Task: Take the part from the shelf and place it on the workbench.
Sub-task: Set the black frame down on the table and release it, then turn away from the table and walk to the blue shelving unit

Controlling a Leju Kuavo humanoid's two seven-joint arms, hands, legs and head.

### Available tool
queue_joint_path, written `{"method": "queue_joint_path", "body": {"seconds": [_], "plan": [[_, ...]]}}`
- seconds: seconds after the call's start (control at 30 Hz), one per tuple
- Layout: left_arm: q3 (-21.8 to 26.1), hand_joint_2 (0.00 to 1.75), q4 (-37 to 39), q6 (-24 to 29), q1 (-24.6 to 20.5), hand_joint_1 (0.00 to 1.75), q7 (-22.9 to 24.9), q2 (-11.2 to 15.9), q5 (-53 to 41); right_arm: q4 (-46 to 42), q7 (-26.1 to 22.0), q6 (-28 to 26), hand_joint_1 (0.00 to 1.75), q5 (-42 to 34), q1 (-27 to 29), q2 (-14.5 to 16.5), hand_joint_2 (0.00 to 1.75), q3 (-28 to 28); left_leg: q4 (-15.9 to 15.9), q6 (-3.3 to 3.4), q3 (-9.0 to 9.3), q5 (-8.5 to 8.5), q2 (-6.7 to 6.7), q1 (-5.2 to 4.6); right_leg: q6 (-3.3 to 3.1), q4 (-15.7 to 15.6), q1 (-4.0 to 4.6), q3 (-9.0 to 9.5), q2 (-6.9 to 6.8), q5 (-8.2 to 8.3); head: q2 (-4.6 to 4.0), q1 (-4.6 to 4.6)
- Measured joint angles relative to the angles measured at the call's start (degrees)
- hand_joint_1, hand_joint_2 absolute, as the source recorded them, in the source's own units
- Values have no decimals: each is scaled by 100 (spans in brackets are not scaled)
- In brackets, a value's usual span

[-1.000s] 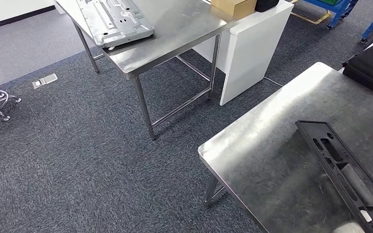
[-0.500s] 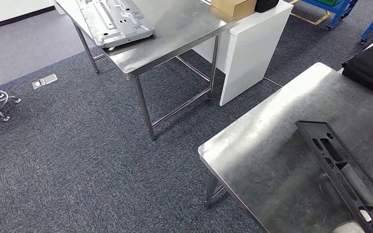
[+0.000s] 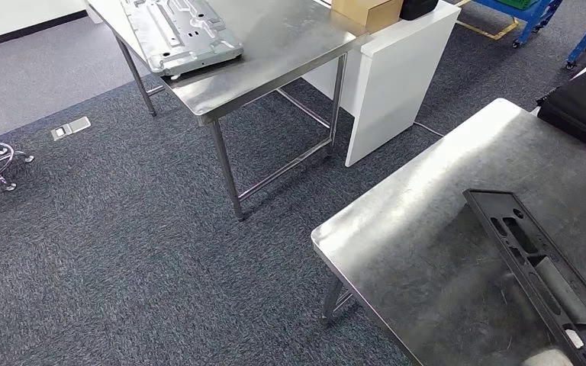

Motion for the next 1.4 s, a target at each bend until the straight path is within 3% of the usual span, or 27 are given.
{"method": "queue_joint_path", "body": {"seconds": [0.17,0.3,0.4,0.53,0.77,1.07,1.4], "plan": [[32,0,28,48,-1,0,101,-61,10,-233,1354,-172,0,14,359,753,0,-235,0,1,12,-1,5,5,0,-6,10,13,3,0,0,0],[51,0,38,51,0,0,114,-102,10,-534,2125,57,0,16,743,1408,0,-242,1,2,23,0,6,4,0,-8,11,22,2,1,0,3],[78,0,39,50,0,0,92,-118,16,-822,2462,298,0,16,929,1814,0,-243,0,1,27,1,5,4,0,-8,10,22,2,2,0,0],[107,0,39,56,0,0,81,-129,17,-1118,2519,475,0,18,1078,2134,0,-244,-4,1,29,1,8,8,-1,-8,10,21,3,2,0,0],[109,0,42,148,-2,0,193,-191,-69,-1557,2364,833,0,18,1210,2387,0,-245,-10,0,30,1,9,7,-1,-8,11,19,3,1,0,1],[109,0,42,184,-2,0,248,-201,-104,-1701,2348,847,0,18,1272,2438,0,-246,-10,0,31,1,10,6,-1,-8,10,20,3,1,0,1],[110,0,42,232,-3,0,341,-204,-149,-1937,2205,1304,0,21,1371,2417,0,-247,-10,0,32,1,10,6,-1,-8,10,20,4,1,0,0]]}}
